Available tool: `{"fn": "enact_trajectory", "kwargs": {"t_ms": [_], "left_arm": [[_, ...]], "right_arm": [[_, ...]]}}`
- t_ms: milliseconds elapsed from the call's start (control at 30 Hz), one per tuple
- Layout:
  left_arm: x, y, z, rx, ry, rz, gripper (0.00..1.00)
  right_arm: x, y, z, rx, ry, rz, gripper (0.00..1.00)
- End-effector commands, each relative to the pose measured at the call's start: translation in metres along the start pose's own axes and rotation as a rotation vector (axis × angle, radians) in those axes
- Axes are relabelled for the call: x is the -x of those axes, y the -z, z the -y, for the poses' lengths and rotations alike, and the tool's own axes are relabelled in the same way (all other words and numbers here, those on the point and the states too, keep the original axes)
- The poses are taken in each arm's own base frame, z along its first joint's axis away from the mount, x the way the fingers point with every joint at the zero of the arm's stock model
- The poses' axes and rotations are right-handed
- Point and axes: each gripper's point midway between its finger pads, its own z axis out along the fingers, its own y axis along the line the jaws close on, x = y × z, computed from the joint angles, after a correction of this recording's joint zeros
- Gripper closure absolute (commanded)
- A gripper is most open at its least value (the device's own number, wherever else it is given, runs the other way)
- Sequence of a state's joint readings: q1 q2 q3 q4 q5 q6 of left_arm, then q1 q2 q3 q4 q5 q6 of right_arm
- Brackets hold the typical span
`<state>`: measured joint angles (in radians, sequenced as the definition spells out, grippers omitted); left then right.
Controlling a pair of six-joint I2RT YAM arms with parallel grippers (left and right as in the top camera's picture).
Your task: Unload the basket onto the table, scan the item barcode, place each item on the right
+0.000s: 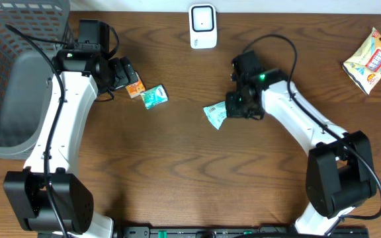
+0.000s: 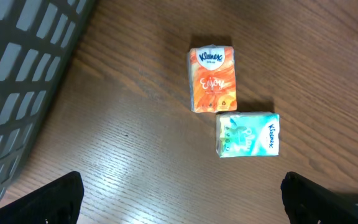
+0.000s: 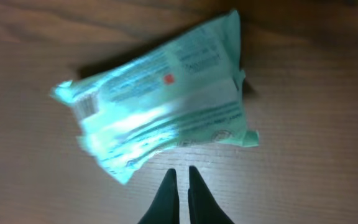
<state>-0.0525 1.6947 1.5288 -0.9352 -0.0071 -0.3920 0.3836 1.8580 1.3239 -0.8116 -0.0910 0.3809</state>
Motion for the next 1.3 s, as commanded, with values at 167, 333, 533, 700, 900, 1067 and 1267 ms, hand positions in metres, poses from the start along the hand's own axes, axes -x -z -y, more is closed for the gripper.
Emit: {"fn": "enact_trajectory", "kwargs": {"t_ms": [167,333,533,700,900,1067,1267], "left_arm": [[0.002,-0.001,-0.003,0.014,-0.004,0.003,0.0],[0.002,-0.001,-0.003,0.014,-0.004,0.003,0.0],[0.002,-0.001,-0.003,0.014,-0.004,0.003,0.0],[0.002,-0.001,-0.003,0.014,-0.004,0.003,0.0],[0.002,-0.001,-0.003,0.014,-0.003,0.003,0.0],[0.002,-0.001,-0.003,0.014,-0.004,0.003,0.0],[0.002,-0.001,-0.003,0.014,-0.004,0.003,0.0]], "right_arm": [[0.003,-0.032,0.012,-0.003,-0.098,0.097,0.9],[0.037,-0.029,0.015,0.024,-0.109,0.237,0.89],[0.062,-0.018,-0.002,0.124,-0.093,0.317,0.87],[0.06,-0.012,-0.009,0.164,-0.089,0.286,0.84],[0.065,0.008,-0.002,0.157,-0.113,0.266,0.8],[0.076,0.028,0.001,0.199,-0.092,0.296,0.49],[0.071,0.028,0.004,0.226,-0.108,0.264,0.24]]}}
